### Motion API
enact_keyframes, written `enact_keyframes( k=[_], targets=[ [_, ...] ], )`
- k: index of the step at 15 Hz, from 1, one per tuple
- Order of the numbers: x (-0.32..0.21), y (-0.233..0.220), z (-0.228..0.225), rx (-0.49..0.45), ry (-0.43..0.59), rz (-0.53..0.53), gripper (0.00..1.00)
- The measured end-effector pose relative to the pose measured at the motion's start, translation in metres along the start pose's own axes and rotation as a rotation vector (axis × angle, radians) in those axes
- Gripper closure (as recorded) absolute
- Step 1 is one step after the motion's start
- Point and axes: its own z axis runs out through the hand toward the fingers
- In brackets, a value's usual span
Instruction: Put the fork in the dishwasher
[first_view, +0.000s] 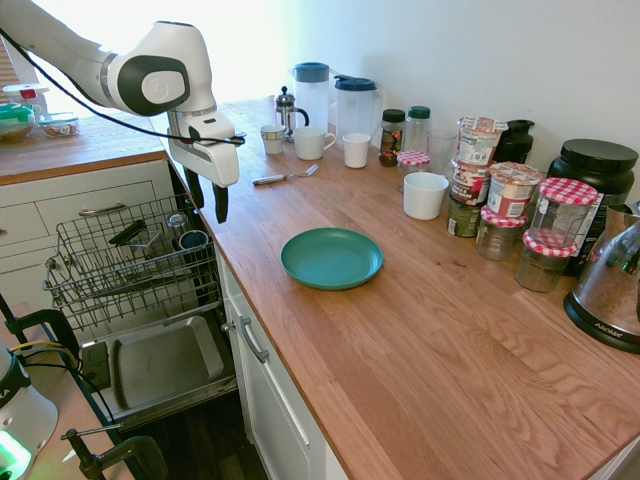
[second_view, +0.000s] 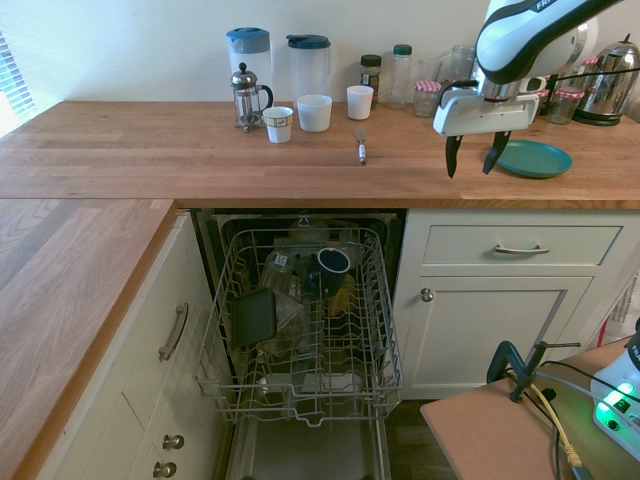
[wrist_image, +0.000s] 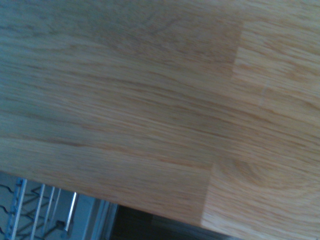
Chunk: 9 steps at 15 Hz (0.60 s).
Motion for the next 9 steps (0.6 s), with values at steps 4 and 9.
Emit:
enact_keyframes(
  k=[4,9],
  targets=[
    [-0.005,-0.062,-0.012,0.035,0.027,0.065,0.0],
    [0.009,-0.138,-0.016,0.091,0.061,0.157,0.0]
  ],
)
